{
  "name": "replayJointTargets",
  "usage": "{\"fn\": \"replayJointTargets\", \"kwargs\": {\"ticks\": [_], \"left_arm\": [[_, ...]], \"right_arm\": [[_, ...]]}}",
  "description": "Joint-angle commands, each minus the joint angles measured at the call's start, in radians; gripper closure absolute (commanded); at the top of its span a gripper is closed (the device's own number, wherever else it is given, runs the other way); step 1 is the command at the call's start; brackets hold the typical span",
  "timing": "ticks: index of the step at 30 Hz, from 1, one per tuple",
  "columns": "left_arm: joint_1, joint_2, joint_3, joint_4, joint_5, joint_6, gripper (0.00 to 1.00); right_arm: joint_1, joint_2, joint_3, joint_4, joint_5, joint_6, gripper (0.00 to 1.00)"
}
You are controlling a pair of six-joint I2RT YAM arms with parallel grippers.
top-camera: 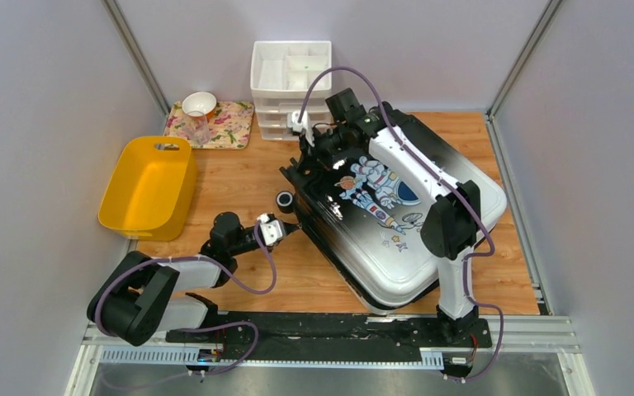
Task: Open, take out, and arrange the luggage
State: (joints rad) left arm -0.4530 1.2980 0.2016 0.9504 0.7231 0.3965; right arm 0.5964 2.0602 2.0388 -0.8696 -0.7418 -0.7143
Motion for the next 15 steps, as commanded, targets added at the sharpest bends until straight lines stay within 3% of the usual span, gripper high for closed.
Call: {"fn": "replayJointTargets", "kwargs": {"ticks": [1, 10, 15], "left_arm": [[0.128, -0.055, -0.031, 0.065, -0.063, 0.018, 1.0], [0.318, 0.098, 0.027, 0.221, -0.008, 0.013, 1.0], [0.336, 0.245, 0.126, 0.35, 0.033, 0.045, 1.0]], "right_arm": [[0.072, 0.063, -0.137, -0.571, -0.163, -0.129, 0.99], [0.108, 0.046, -0.189, -0.635, -0.169, -0.203, 1.0], [0.111, 0.044, -0.201, -0.651, -0.162, -0.214, 1.0]]}}
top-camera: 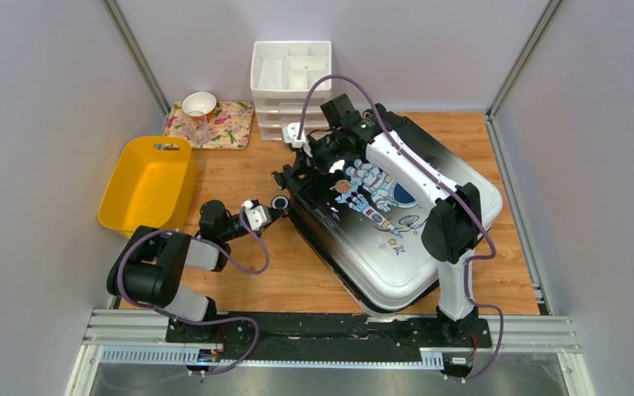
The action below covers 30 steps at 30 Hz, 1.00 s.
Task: Open, take out, and arrange the luggage
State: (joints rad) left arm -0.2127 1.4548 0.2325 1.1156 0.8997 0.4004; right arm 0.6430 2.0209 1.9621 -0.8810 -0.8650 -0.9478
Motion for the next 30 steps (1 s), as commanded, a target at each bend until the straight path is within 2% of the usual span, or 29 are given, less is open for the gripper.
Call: {"fn": "replayJointTargets", "kwargs": {"ticks": [1, 10, 12, 16, 19, 20, 21, 22, 24, 26, 29, 30], "left_arm": [[0.098, 0.132, 0.143, 0.199, -0.136, 0.048, 1.0], [0.113, 0.347, 0.352, 0.34, -0.122, 0.046, 1.0], [0.113, 0.354, 0.36, 0.351, -0.136, 0.02, 1.0], [0.113, 0.273, 0.241, 0.378, -0.087, 0.012, 1.0], [0.114, 0.178, 0.124, 0.371, -0.019, 0.028, 1.0], [0.116, 0.153, 0.098, 0.363, 0.011, 0.032, 1.0], [0.116, 0.13, 0.073, 0.359, 0.021, 0.028, 1.0], [0.116, 0.083, 0.041, 0.33, 0.031, 0.015, 1.0], [0.11, 0.04, 0.019, 0.284, 0.053, 0.0, 1.0], [0.092, -0.017, 0.002, 0.204, 0.067, 0.005, 1.0], [0.066, -0.076, -0.013, 0.112, 0.064, 0.011, 1.0], [0.052, -0.105, -0.015, 0.058, 0.061, 0.018, 1.0]], "right_arm": [[0.064, 0.084, -0.124, -0.642, -0.037, 0.015, 1.0], [0.073, 0.087, -0.111, -0.703, -0.054, -0.031, 1.0], [0.078, 0.09, -0.112, -0.723, -0.058, -0.052, 1.0], [0.061, 0.104, -0.063, -0.725, -0.048, 0.001, 1.0], [-0.001, 0.104, 0.044, -0.661, -0.004, 0.173, 0.9], [-0.023, 0.098, 0.111, -0.601, 0.013, 0.231, 0.81], [-0.048, 0.078, 0.141, -0.569, 0.03, 0.353, 0.77], [-0.098, 0.062, 0.168, -0.532, 0.082, 0.416, 0.73], [-0.15, -0.003, 0.202, -0.428, 0.168, 0.533, 0.6], [-0.236, -0.059, 0.192, -0.354, 0.288, 0.647, 0.46], [-0.394, -0.174, 0.104, -0.314, 0.378, 0.776, 0.4], [-0.48, -0.239, 0.028, -0.306, 0.409, 0.8, 0.4]]}}
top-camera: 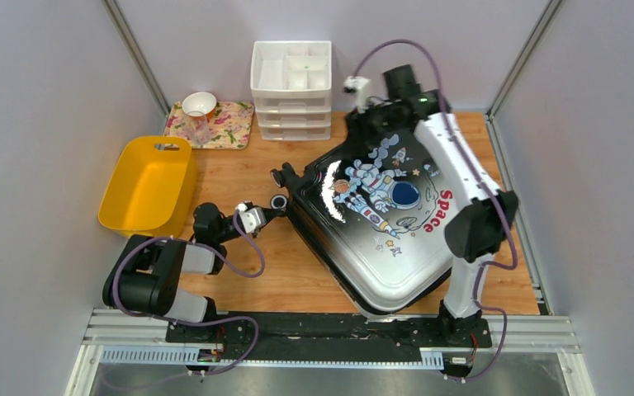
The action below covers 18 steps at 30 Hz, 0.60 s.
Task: Open, take out, and arrange the luggage
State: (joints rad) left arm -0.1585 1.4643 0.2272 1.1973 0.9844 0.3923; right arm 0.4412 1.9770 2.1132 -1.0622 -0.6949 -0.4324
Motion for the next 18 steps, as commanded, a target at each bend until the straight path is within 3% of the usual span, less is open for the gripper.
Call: {"fn": "replayJointTargets", "kwargs": {"ticks": [1, 7, 9, 12, 14, 18], "left_arm": [[-0.012, -0.125, -0.017, -0.042, -0.024, 0.034, 1.0], [-0.045, -0.173, -0.052, -0.143, -0.061, 0.095, 1.0], [-0.047, -0.168, -0.057, -0.16, -0.082, 0.109, 1.0], [-0.053, -0.156, -0.057, -0.18, -0.107, 0.121, 1.0], [-0.056, -0.151, -0.054, -0.189, -0.124, 0.12, 1.0], [-0.062, -0.145, -0.039, -0.22, -0.145, 0.117, 1.0]], "right_arm": [[-0.321, -0.231, -0.171, -0.119, 0.311, 0.32, 0.4], [-0.74, -0.509, -0.535, -0.131, 0.492, 0.394, 0.41], [-0.906, -0.587, -0.603, -0.142, 0.494, 0.402, 0.42], [-1.059, -0.665, -0.694, -0.125, 0.553, 0.351, 0.44], [-1.099, -0.697, -0.77, -0.131, 0.615, 0.314, 0.5], [-1.099, -0.727, -0.924, -0.15, 0.578, 0.193, 0.62]]}}
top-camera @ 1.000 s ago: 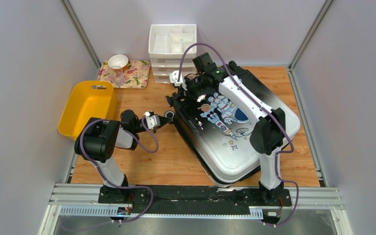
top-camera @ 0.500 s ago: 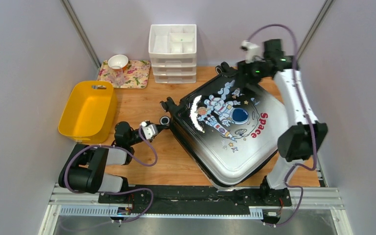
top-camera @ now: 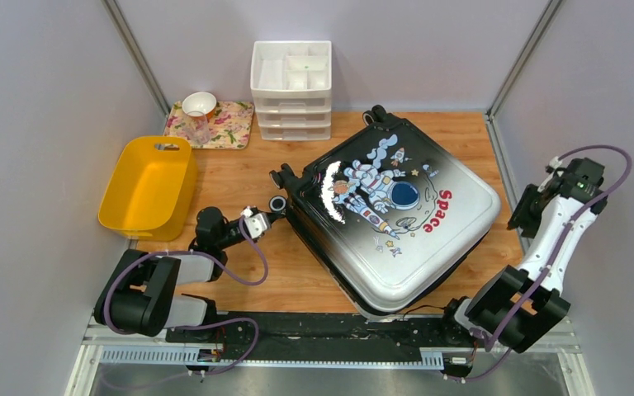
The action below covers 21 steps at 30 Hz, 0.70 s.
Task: Open, take out, and arrange the luggage
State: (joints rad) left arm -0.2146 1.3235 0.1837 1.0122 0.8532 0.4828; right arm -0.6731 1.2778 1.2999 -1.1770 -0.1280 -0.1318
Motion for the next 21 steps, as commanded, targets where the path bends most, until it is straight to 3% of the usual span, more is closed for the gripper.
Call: {"fn": "replayJointTargets", "kwargs": {"ticks": [1, 4, 8, 12, 16, 21], "left_arm": [[-0.009, -0.004, 0.005, -0.037, -0.017, 0.028, 1.0], [-0.019, -0.004, 0.016, -0.052, -0.023, 0.028, 1.0], [-0.035, -0.001, 0.025, -0.072, -0.045, 0.017, 1.0], [-0.052, 0.009, 0.043, -0.084, -0.06, -0.016, 1.0], [-0.092, -0.007, 0.045, -0.104, -0.063, -0.027, 1.0], [-0.153, -0.04, 0.042, -0.162, -0.082, -0.03, 1.0]], "right_arm": [[0.026, -0.023, -0.137, -0.03, 0.01, -0.114, 0.66], [0.076, 0.018, -0.194, -0.006, -0.033, -0.141, 0.7], [0.168, 0.112, -0.116, 0.011, -0.168, -0.101, 0.7], [0.35, 0.207, -0.028, 0.112, -0.216, -0.02, 0.68], [0.406, 0.328, 0.142, 0.224, -0.26, 0.024, 0.65], [0.411, 0.554, 0.484, 0.231, -0.28, 0.055, 0.63]]}}
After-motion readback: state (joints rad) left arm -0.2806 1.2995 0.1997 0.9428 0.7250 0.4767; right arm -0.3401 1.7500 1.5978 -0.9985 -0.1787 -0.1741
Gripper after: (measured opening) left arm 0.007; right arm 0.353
